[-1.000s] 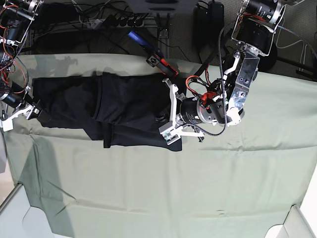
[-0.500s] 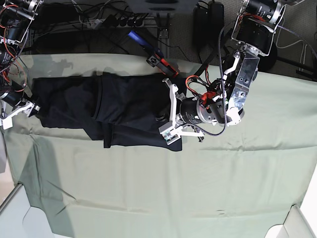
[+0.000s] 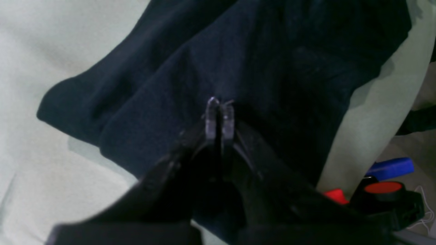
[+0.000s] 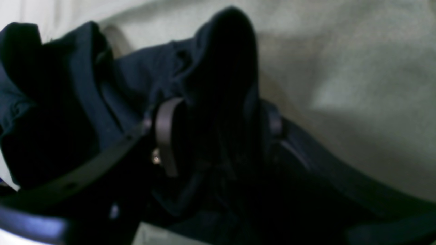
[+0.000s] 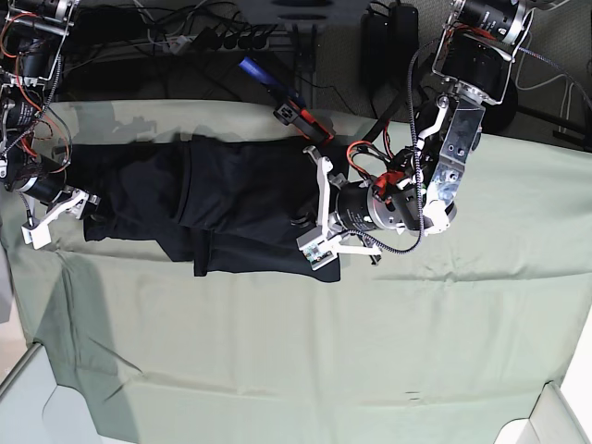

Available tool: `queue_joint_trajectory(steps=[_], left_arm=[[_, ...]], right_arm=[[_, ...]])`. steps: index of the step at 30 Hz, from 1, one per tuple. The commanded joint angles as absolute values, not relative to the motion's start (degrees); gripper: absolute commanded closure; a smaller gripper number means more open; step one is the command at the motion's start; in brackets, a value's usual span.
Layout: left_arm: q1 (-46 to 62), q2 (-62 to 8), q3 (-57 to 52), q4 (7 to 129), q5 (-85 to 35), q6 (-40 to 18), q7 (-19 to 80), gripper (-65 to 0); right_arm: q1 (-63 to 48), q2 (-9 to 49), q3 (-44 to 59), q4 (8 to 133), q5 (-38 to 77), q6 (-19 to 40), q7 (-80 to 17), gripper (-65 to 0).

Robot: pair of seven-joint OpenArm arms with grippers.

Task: Fold the T-shirt properly
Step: 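Press the folded half down and release with the left gripper, then grasp the shirt's end with the right gripper and fold it over the stack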

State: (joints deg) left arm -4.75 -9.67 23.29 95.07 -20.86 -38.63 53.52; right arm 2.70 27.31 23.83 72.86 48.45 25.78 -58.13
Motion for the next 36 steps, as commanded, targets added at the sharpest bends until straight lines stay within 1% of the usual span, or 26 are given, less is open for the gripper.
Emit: queue_joint_trajectory(steps=[1, 2, 3, 4, 7, 14, 18, 24, 31, 36], left_arm=[[-5.69, -9.58, 23.20, 95.88, -21.61, -40.00, 52.10, 0.0], [-5.72, -9.58, 23.20, 95.88, -21.56, -40.00, 52.12, 0.0], [-5.72, -9.58, 23.11, 95.88, -21.41, -40.00, 52.12, 0.0], [-5.72, -9.56, 22.81, 95.88, -21.17, -40.00, 52.12, 0.0], [-5.69, -9.58, 20.58, 95.88, -20.95, -40.00, 52.12, 0.0], [-5.69, -9.80, 11.81, 95.88, -24.21, -40.00, 53.45, 0.0], [-5.06, -11.81, 11.60, 95.88, -24.18, -40.00, 53.43, 0.0], [-2.92, -15.46, 11.57, 95.88, -24.21, -40.00, 53.34, 0.0], [-2.35, -16.08, 11.57, 95.88, -24.23, -40.00, 53.41, 0.0], [-1.67, -16.08, 11.60, 95.88, -24.25, -40.00, 53.63, 0.0]], right_arm=[[3.29, 28.40, 23.88, 73.54, 49.08, 29.17, -58.33, -30.4], [3.31, 28.40, 23.88, 73.54, 49.08, 29.17, -58.33, -27.9], [3.29, 28.40, 23.88, 73.54, 49.08, 29.17, -58.30, -23.9], [3.29, 28.40, 23.88, 73.54, 49.06, 29.17, -58.28, -18.7], [3.29, 28.40, 23.88, 73.54, 49.04, 29.17, -58.08, 0.0], [3.33, 28.40, 23.92, 73.73, 48.86, 29.19, -57.95, 0.0], [3.33, 28.40, 24.88, 76.09, 48.88, 29.19, -57.91, 0.0], [3.33, 28.40, 27.51, 84.95, 50.33, 29.21, -58.70, 0.0], [3.33, 28.21, 27.22, 90.61, 52.34, 29.28, -59.18, 0.0], [3.46, 24.12, 26.26, 92.97, 54.33, 29.41, -59.20, 0.0]])
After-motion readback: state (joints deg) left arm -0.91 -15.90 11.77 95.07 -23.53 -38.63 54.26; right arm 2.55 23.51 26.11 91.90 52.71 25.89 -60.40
